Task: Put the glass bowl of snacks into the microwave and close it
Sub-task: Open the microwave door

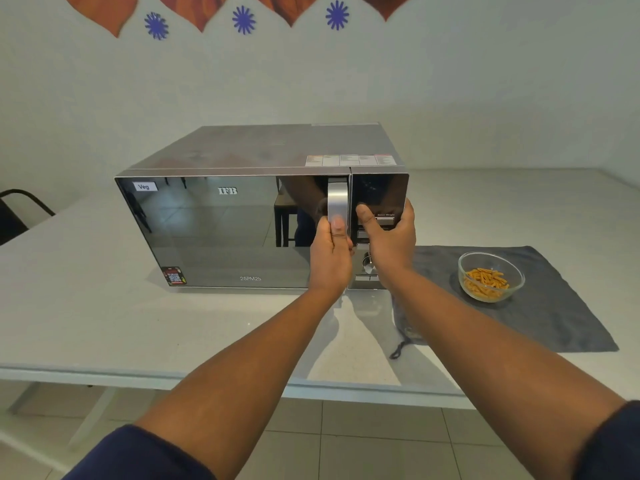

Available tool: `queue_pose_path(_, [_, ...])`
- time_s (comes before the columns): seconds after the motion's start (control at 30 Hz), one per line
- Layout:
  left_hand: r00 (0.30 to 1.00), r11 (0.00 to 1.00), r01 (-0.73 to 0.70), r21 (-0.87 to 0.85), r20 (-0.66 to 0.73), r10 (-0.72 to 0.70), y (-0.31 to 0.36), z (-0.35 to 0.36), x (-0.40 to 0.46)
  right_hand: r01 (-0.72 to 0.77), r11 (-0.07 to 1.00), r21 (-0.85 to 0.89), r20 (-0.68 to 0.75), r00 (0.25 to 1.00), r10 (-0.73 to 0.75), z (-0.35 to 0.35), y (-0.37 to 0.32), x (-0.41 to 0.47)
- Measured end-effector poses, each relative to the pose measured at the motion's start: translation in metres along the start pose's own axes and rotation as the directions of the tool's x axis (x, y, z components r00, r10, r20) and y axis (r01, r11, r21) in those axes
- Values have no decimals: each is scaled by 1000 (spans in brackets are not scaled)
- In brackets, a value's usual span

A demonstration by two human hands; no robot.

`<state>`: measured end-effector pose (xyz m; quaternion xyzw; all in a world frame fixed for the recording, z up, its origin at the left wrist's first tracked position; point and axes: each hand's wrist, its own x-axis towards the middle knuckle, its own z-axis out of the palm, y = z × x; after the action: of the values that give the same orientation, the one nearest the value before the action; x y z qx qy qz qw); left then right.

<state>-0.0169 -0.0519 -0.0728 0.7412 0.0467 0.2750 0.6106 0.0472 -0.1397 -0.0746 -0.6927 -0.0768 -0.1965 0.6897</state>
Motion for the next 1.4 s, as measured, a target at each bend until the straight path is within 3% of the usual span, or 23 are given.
queue_pose_path(0.33, [998, 998, -17, -66, 56, 21, 7, -18, -32, -9, 1000, -9, 4, 1000, 9, -3, -3, -4])
queue_pose_path(0.47, [995, 995, -96, -35, 11, 97, 10, -23, -37, 82, 977, -195, -16, 996, -87, -6, -10, -4])
queue_pose_path(0.53, [987, 989, -148, 4, -64, 148, 10, -24, -40, 200, 912, -357, -39, 973, -228, -7, -19, -3])
queue_pose_path(0.63, [951, 945, -241, 221, -141, 275, 15, -28, -37, 370, 728, -577, 34, 902, -431, -10, -33, 1])
queue_pose_path(0.73, [890, 789, -283, 545, -157, 428, 29, -37, -25, 504, 476, -721, 222, 818, -530, -13, -44, 10])
queue_pose_path(0.83, [884, 604, -285, 744, -39, 466, 44, -48, -14, 625, 295, -723, 392, 722, -570, -13, -53, 19])
queue_pose_path(0.97, [883, 464, -319, 826, 81, 462, 50, -61, -12, 737, 189, -648, 546, 624, -559, -10, -67, 29])
queue_pose_path(1.13, [825, 483, -411, 773, 89, 558, 64, -69, -9, 778, 143, -612, 654, 600, -462, 1, -83, 37])
queue_pose_path(1.27, [893, 612, -304, 730, -5, 449, 96, -69, 6, 758, 185, -625, 629, 629, -457, 9, -88, 35])
queue_pose_path(1.4, [976, 588, -149, 795, 24, 215, 120, -81, 28, 718, 231, -657, 587, 679, -441, 12, -90, 29])
